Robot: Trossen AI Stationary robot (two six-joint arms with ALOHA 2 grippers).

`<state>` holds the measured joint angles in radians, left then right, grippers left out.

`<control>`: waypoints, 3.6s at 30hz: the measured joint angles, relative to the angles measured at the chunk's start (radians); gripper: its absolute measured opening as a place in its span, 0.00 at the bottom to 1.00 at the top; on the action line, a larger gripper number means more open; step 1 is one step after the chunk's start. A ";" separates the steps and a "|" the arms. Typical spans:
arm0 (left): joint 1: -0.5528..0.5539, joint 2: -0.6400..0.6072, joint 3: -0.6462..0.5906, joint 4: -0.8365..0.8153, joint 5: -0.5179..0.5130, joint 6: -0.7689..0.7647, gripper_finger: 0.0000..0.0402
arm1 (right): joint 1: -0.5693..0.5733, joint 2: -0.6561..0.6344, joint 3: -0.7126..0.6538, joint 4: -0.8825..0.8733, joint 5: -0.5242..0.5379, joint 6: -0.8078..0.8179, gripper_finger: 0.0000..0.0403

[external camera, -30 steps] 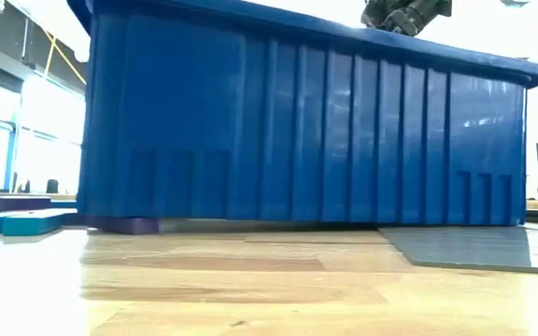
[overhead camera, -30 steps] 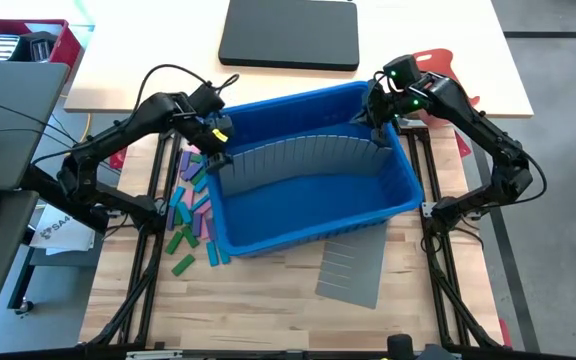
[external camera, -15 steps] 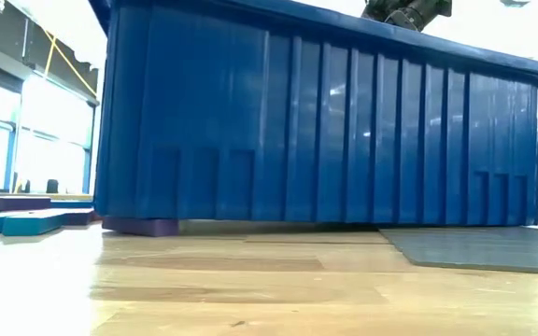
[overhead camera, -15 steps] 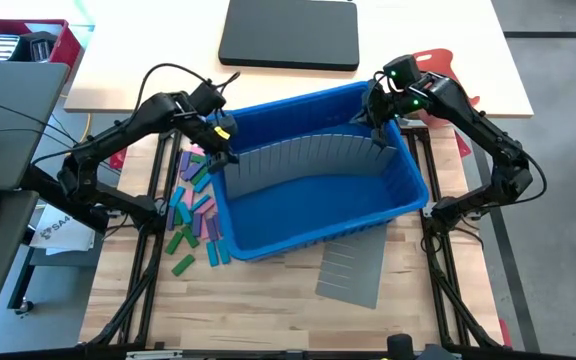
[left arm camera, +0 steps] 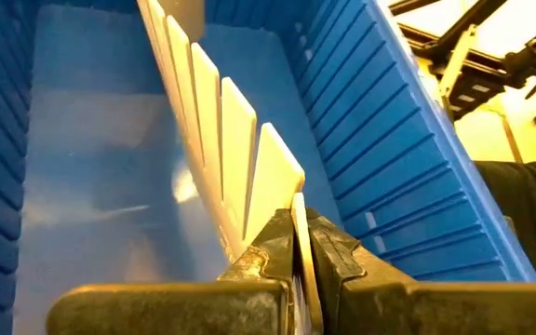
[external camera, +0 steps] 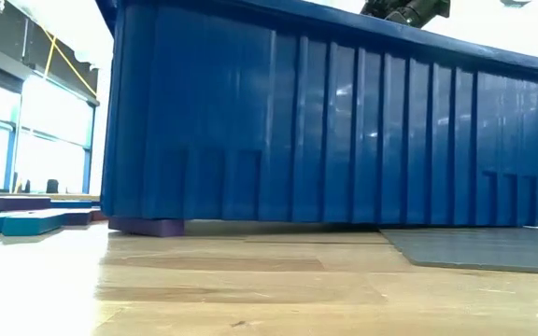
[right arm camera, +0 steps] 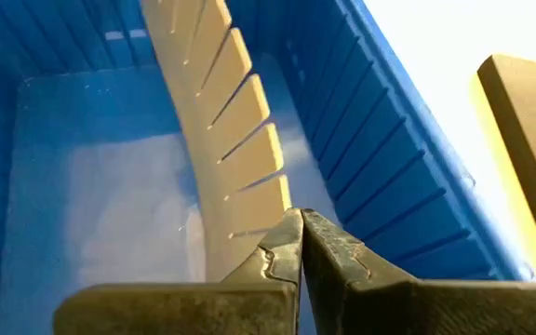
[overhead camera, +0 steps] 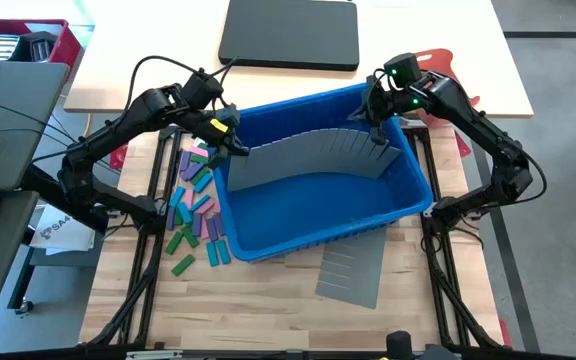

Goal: Sort blocks
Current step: Insert the bin divider into the blue bin

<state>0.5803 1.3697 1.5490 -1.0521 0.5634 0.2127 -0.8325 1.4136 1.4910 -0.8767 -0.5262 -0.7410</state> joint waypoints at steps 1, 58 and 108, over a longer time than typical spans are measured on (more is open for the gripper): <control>-0.008 0.000 0.000 0.007 0.000 -0.005 0.00 | 0.000 0.000 0.000 0.005 0.000 0.000 0.01; -0.054 0.006 -0.031 -0.140 -0.284 0.313 0.00 | 0.021 0.033 -0.002 -0.576 0.316 0.113 0.65; 0.064 0.006 -0.032 -0.183 -0.451 0.418 0.00 | 0.251 -0.027 0.017 -0.625 0.572 0.463 0.65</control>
<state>0.6441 1.3762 1.5173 -1.2354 0.1127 0.6310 -0.5819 1.3861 1.5078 -1.5020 0.0455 -0.2780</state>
